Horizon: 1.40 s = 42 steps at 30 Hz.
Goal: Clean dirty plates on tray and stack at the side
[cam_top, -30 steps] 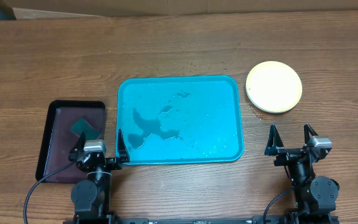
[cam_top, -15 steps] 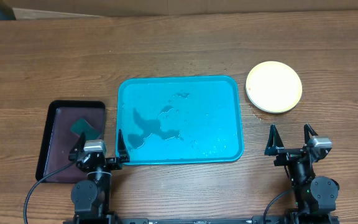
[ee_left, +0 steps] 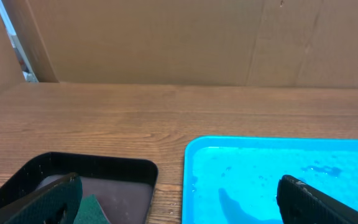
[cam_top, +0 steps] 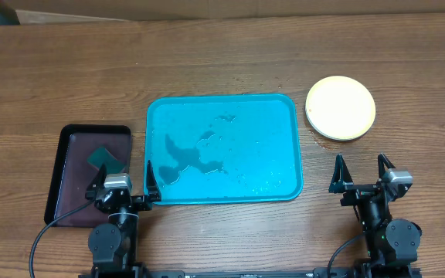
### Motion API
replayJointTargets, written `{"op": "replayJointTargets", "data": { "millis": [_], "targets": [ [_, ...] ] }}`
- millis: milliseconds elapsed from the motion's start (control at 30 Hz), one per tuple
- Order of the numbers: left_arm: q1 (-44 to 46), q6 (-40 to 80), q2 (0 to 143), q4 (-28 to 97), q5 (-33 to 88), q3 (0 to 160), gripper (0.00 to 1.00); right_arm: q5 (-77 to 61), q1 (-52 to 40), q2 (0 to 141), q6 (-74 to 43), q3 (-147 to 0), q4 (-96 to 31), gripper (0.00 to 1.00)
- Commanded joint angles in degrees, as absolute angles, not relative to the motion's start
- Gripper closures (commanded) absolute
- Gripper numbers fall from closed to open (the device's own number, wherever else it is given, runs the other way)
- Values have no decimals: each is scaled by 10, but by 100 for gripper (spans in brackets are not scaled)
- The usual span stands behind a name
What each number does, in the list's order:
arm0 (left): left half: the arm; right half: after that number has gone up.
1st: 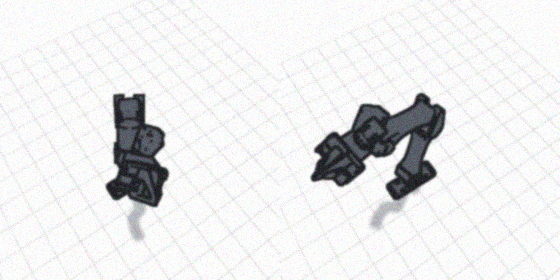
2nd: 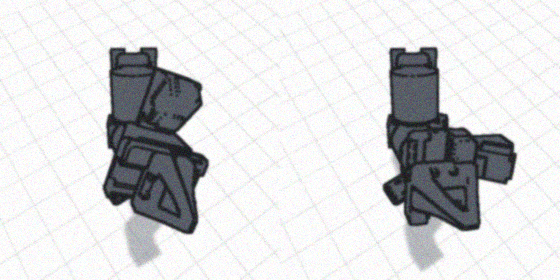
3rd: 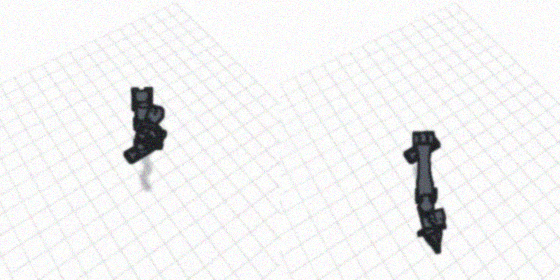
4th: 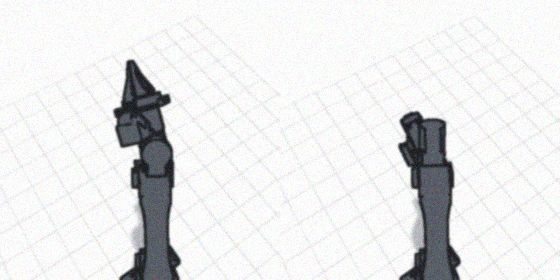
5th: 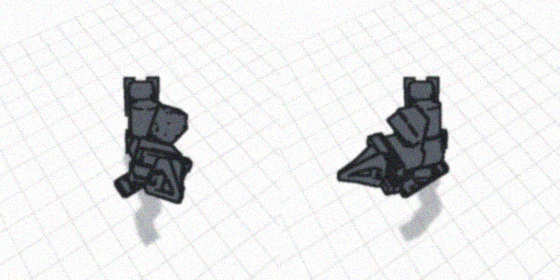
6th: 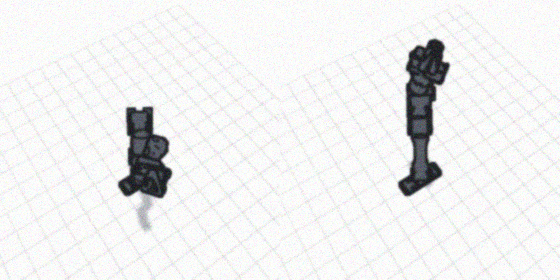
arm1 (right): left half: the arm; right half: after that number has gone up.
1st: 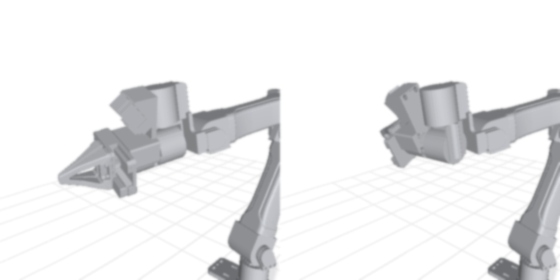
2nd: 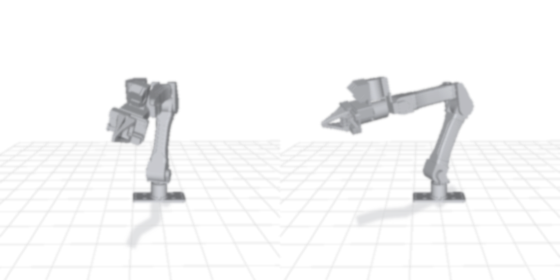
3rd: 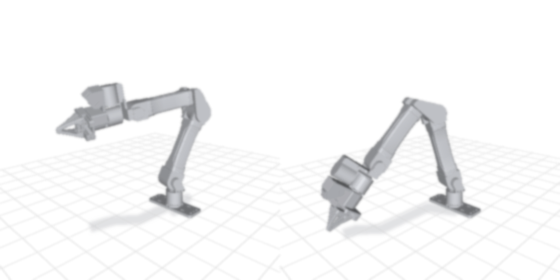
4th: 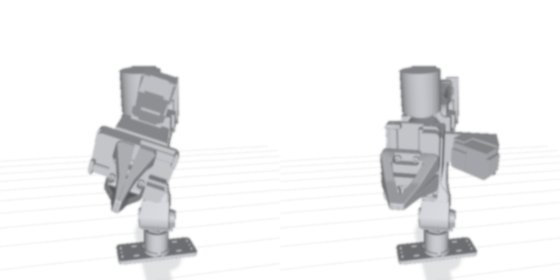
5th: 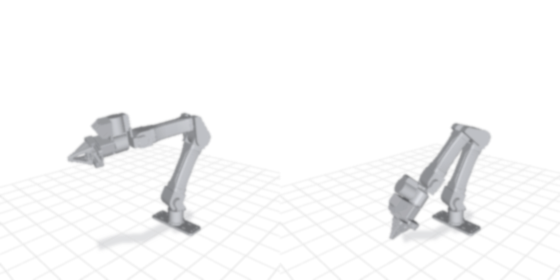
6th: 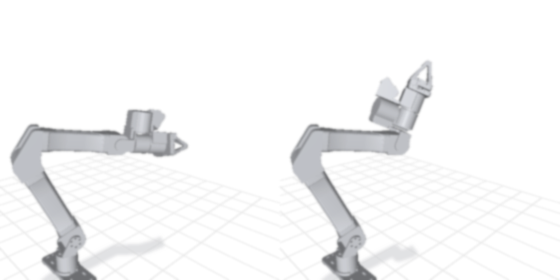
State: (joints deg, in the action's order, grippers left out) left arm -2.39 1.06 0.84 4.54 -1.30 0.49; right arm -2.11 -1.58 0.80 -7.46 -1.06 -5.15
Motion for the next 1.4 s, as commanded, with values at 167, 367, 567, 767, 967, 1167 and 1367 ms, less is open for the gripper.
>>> {"op": "replayJointTargets", "data": {
  "millis": [167,367,567,767,967,1167,1367],
  "targets": [
    [-26,8,3,44,-15,3,0,-16,-19,2,-72,-5,-48,0],
    [-26,8,3,44,-15,3,0,-15,-19,2,-72,-5,-48,0],
    [-26,8,3,44,-15,3,0,-12,-19,2,-27,-5,-49,0],
    [-26,8,3,44,-15,3,0,-13,-19,2,35,-5,-49,0],
    [-26,8,3,44,-15,3,0,-14,-19,2,57,-5,-49,0],
    [-26,8,3,44,-15,3,0,-11,-19,2,64,-5,-49,0],
    [-26,8,3,44,-15,3,0,-11,-19,2,59,-5,-48,0]
  ]
}}
